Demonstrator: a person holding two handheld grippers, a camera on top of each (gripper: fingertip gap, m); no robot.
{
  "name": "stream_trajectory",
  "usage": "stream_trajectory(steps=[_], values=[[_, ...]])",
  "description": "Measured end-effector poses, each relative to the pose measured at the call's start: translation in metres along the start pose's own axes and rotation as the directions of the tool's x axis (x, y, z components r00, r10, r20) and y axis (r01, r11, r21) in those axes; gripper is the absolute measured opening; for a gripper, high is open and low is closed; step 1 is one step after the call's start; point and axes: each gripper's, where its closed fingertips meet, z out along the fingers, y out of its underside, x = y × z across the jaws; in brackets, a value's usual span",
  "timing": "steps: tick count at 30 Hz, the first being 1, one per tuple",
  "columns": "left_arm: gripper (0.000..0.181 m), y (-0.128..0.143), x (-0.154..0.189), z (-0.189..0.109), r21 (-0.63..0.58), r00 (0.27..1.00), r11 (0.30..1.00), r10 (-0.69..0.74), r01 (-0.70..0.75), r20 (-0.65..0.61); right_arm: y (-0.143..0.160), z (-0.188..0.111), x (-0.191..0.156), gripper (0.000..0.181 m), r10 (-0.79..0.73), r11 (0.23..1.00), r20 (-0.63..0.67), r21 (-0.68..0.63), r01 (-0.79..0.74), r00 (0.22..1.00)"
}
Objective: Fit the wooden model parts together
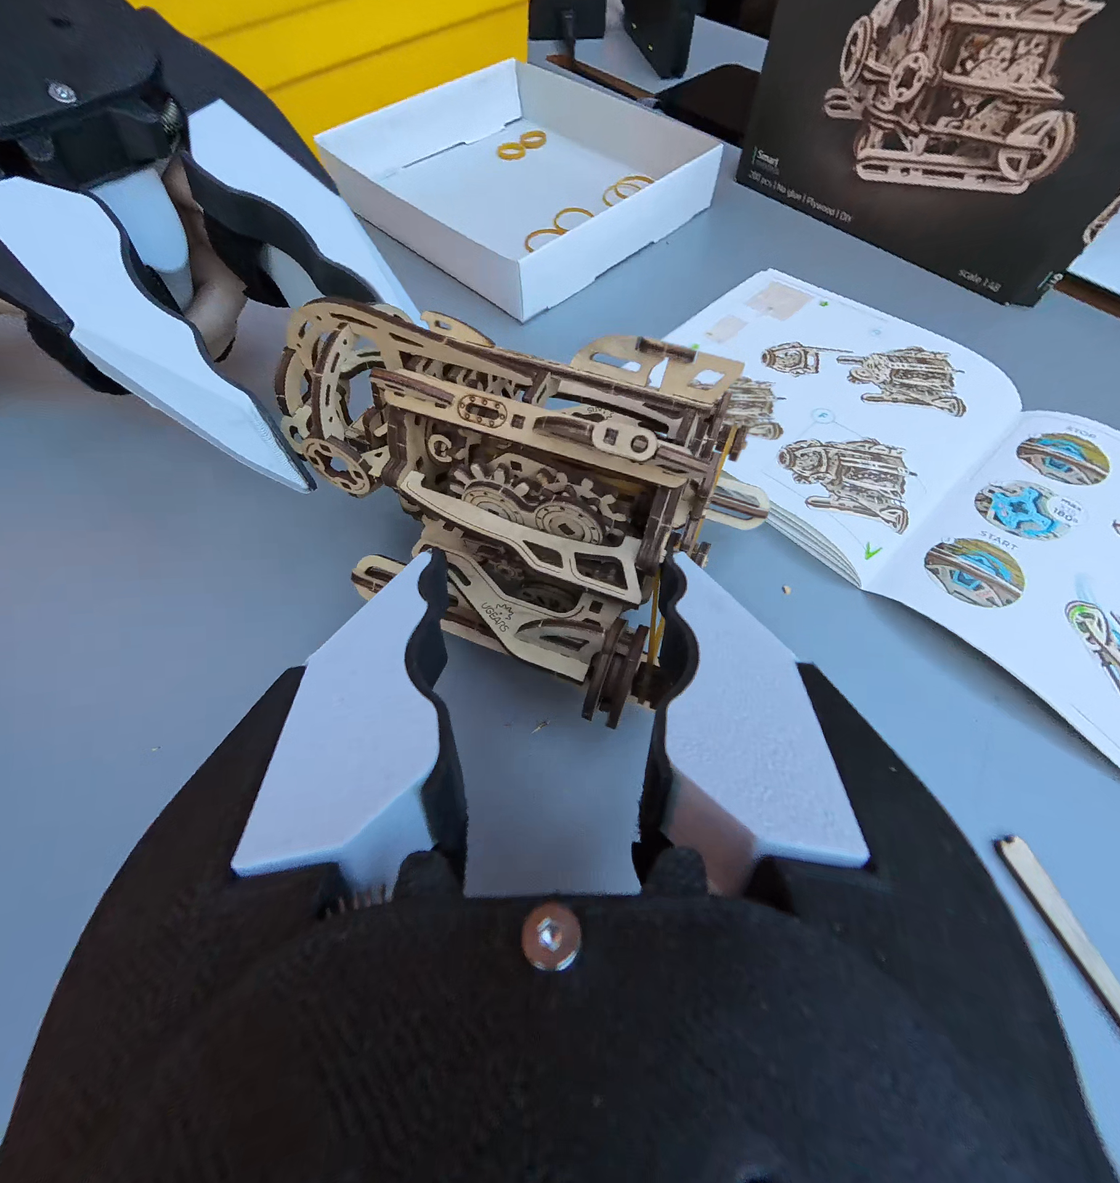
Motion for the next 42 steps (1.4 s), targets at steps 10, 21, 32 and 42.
stream_trajectory(steps=[10, 21, 32, 42], values=[[0.056, 0.002, -0.006, 0.002, 0.053, 0.999, 0.998, 0.030, -0.028, -0.036, 0.012, -0.004, 0.004, 0.071, 0.038, 0.999, -0.006, -0.031, -0.039, 0.999], [0.052, 0.019, -0.006, -0.047, 0.053, 0.992, 0.997, 0.052, -0.059, 0.112, 0.060, -0.128, 0.011, 0.084, -0.028, 1.000, -0.097, -0.014, 0.027, 0.995], [0.049, 0.018, -0.005, -0.051, 0.132, 0.986, 0.988, -0.101, 0.083, 0.135, 0.083, -0.135, -0.006, 0.047, 0.019, 0.998, -0.069, 0.057, -0.015, 0.997], [0.048, 0.009, 0.010, -0.054, 0.208, 0.982, 0.972, -0.137, 0.108, 0.128, 0.078, -0.128, -0.008, 0.049, -0.021, 0.998, -0.004, 0.051, 0.021, 1.000]])
